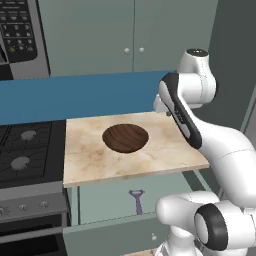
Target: Pick the peeler from the drawer and place it on the counter.
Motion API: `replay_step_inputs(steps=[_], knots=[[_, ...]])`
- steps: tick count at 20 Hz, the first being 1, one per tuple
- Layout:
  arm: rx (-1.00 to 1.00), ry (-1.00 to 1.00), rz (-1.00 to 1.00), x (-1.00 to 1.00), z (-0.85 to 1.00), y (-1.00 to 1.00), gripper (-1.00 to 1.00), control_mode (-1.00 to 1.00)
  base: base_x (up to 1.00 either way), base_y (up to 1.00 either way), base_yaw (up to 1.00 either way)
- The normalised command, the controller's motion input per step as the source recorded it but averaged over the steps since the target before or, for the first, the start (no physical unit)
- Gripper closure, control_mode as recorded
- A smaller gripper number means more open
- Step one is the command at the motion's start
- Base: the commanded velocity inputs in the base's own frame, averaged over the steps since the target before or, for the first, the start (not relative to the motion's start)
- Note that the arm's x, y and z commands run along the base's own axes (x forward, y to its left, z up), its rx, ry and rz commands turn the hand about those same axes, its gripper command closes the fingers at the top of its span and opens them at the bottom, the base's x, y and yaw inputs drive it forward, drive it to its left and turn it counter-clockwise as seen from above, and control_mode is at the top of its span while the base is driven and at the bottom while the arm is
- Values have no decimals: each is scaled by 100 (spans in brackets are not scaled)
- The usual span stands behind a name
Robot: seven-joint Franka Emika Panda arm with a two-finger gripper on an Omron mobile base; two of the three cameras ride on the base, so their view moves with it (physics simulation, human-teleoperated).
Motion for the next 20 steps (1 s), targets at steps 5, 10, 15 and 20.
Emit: replay_step_inputs(steps=[5,10,15,20], knots=[[0,-1,0,-45,-12,0,-100,-100,0,0,0],[0,0,2,-77,-38,0,-100,-100,0,0,0],[0,0,4,-53,-28,0,-100,100,-10,0,2],[0,0,0,0,0,0,-100,100,-43,-35,21]])
